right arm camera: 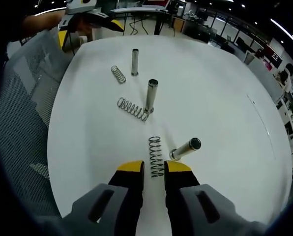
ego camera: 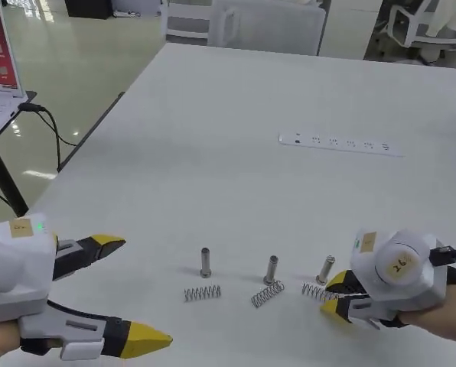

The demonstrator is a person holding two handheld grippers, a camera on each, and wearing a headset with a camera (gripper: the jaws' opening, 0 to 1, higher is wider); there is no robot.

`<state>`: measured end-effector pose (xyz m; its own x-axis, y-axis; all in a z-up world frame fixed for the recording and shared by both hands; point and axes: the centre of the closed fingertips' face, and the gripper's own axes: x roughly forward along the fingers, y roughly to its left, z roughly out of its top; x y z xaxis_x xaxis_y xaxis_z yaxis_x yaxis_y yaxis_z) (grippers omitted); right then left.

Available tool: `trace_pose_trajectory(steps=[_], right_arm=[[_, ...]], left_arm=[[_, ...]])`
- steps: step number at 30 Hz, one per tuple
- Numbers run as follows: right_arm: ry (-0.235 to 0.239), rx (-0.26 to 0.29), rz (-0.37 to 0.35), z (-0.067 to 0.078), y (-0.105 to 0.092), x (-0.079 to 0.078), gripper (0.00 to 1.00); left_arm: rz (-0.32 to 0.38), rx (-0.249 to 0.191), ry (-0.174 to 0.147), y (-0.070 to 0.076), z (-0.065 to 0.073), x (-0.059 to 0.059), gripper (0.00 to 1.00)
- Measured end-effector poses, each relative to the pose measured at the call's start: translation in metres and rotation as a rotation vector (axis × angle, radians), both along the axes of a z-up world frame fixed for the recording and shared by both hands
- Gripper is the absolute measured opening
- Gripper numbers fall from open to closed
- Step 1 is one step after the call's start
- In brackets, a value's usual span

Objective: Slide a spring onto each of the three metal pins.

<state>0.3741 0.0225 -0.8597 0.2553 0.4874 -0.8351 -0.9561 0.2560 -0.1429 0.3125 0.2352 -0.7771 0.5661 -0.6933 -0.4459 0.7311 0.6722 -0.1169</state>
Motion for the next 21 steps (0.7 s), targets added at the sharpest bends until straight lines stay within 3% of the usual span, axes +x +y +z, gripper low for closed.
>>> trace_pose_trajectory(steps=[8, 17, 21], right_arm=[[-0.011, -0.013, 0.015, -0.001, -0.002, -0.002, 0.08], [-0.040, 0.012, 0.029, 0.016, -0.004, -0.007, 0.08], [-0.044, 0.043, 0.066, 0.028, -0.001, -0.015, 0.08]], left_arm=[[-0.007, -0.003, -0.006, -0.004, 0.004, -0.001, 0.98], [-0.031, 0.004, -0.023, -0.013, 0.010, -0.001, 0.98], [-0.047, -0.011, -0.052, -0.022, 0.020, 0.000, 0.98]])
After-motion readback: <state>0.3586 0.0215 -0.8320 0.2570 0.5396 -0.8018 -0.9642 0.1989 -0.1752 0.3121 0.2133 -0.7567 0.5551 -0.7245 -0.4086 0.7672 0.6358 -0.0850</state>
